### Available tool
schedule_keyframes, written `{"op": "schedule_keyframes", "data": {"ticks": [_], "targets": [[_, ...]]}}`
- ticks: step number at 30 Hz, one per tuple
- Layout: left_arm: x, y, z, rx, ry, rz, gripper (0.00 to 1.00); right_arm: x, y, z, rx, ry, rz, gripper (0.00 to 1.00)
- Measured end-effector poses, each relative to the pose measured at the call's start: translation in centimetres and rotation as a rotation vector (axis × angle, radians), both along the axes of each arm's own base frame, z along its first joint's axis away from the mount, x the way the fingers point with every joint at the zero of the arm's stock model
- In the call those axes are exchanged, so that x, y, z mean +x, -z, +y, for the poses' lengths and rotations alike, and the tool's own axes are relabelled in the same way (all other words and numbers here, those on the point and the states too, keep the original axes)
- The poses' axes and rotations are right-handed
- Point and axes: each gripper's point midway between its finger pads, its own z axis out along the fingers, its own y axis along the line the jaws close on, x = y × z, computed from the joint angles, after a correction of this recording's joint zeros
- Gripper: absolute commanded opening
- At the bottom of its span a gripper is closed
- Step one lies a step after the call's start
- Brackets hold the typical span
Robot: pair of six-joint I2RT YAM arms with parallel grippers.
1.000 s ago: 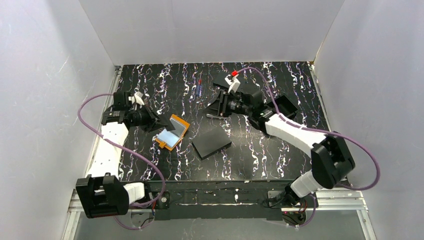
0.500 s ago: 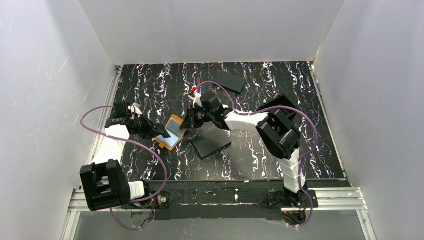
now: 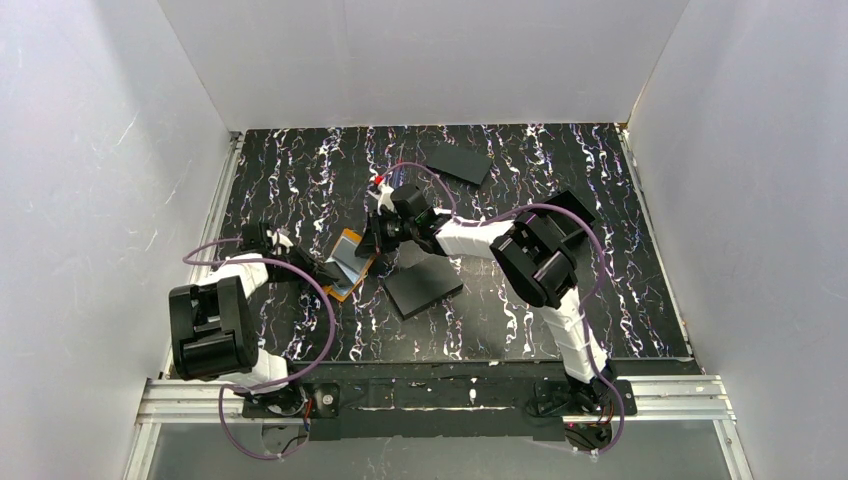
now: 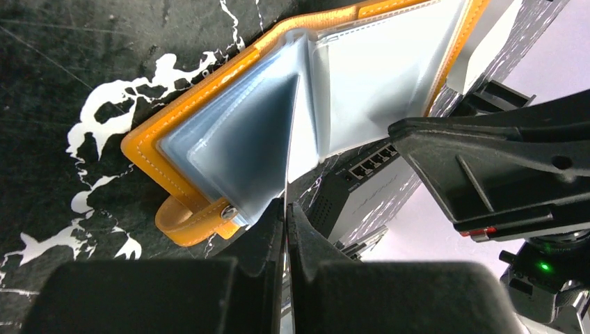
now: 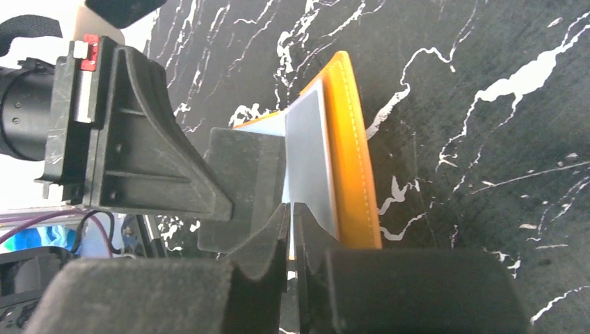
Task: Put the credit cards into the card holder
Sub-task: Insert the credit card into the card holder.
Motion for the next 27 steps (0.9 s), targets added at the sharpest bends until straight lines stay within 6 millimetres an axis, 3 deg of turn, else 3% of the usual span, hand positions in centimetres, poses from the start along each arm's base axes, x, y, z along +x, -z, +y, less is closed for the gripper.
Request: {"op": "schedule_keyframes", "data": {"ticks": [14,19,27], "targets": [[-0.1,-0.1,-0.3,0.005,0.002,-0.139,0.0,1.8,3.1,-1.8,-0.024,0.039,0.032,0.09],[-0.6,-0.1,-0.7,-0.006,-0.003,-0.195,0.0,2.2,3.4,-2.4,-0.014,0.049,0.048,0.08],[0.3,-1.5,-0.9,-0.023,0.013,-0.279,0.0,2.1,3.2,-2.2,0.008,0.041,0.056,0.08]]}}
